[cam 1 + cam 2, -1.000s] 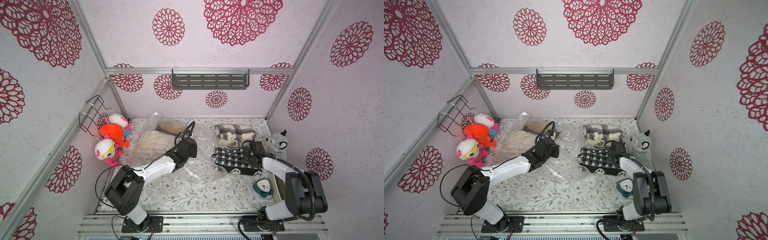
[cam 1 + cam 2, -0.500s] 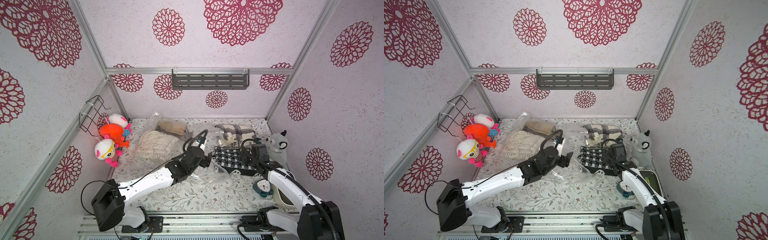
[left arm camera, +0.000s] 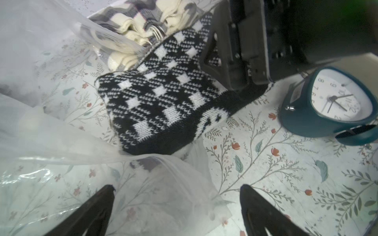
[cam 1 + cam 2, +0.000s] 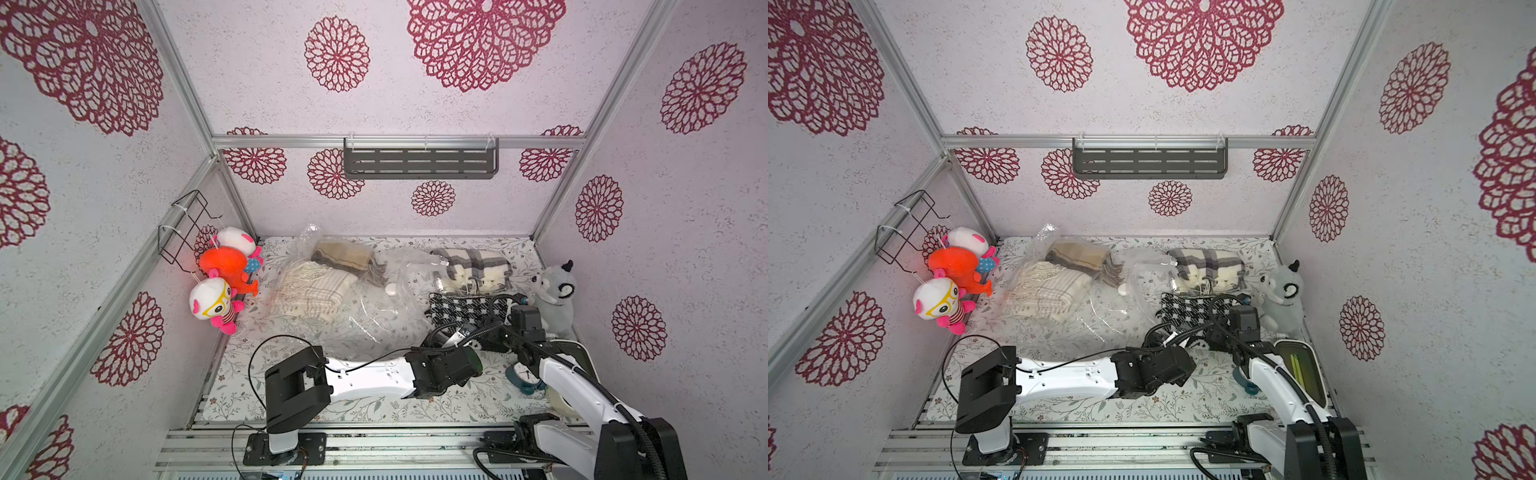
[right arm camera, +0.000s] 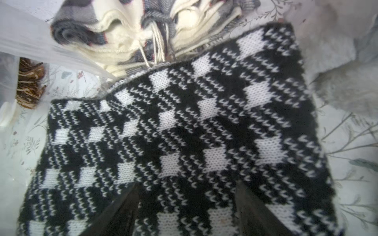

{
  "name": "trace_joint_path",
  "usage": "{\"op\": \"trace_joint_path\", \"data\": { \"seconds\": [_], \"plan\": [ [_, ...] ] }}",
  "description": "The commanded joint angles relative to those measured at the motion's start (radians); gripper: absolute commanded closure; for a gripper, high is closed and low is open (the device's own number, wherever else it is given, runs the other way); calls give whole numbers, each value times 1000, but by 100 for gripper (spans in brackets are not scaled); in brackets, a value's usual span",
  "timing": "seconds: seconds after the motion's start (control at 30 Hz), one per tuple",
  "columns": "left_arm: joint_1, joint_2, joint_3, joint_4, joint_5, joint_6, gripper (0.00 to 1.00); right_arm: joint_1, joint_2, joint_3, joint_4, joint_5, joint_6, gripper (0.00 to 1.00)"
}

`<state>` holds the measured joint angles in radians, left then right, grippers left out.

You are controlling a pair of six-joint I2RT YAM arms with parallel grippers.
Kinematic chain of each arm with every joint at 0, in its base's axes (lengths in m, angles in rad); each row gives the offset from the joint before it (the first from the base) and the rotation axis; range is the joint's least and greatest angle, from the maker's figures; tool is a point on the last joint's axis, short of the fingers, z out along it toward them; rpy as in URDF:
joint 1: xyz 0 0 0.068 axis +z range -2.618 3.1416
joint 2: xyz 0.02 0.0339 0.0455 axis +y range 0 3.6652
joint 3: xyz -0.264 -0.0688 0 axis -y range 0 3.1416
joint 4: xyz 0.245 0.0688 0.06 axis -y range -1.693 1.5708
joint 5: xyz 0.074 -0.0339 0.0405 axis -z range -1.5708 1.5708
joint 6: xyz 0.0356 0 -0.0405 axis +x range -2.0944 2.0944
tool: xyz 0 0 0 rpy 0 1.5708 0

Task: Take the scarf out of the vacuum bag
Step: Adjust the vacuum bag at the center of the board.

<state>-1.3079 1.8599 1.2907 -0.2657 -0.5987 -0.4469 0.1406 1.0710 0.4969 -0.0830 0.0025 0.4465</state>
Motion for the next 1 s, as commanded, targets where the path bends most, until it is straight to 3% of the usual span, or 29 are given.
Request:
{"op": "trace_joint_path", "data": {
  "seconds": [0.0, 0.13, 0.23, 0.4, 0.47, 0.53, 0.57, 0.77, 0.97],
  "plan": [
    [9, 38, 68, -81, -50, -41, 4, -4, -19, -6, 35, -28, 11, 25],
    [5, 170, 200, -258, -122, -116, 13, -6, -48, -10, 19, -14, 10, 25],
    [14, 215, 224, -283, -113, -141, 25, -6, -64, -16, 20, -31, 12, 25],
    [12, 267, 262, -402, -184, -202, 35, -6, -73, -24, 21, -42, 12, 25],
    [22, 261, 222, -361, -131, -189, 60, -6, -62, -27, 35, -78, 14, 25],
    [25, 250, 198, -368, -111, -194, 94, -1, -45, -36, 67, -119, 22, 25],
    [27, 245, 193, -388, -114, -202, 100, 2, -33, -38, 77, -128, 23, 25],
    [29, 129, 64, -382, -143, -222, 100, 14, 47, -28, 97, -118, 21, 26],
    [30, -26, -85, -476, -224, -304, 100, 16, 126, 5, 45, 11, 15, 28]
  ]
}}
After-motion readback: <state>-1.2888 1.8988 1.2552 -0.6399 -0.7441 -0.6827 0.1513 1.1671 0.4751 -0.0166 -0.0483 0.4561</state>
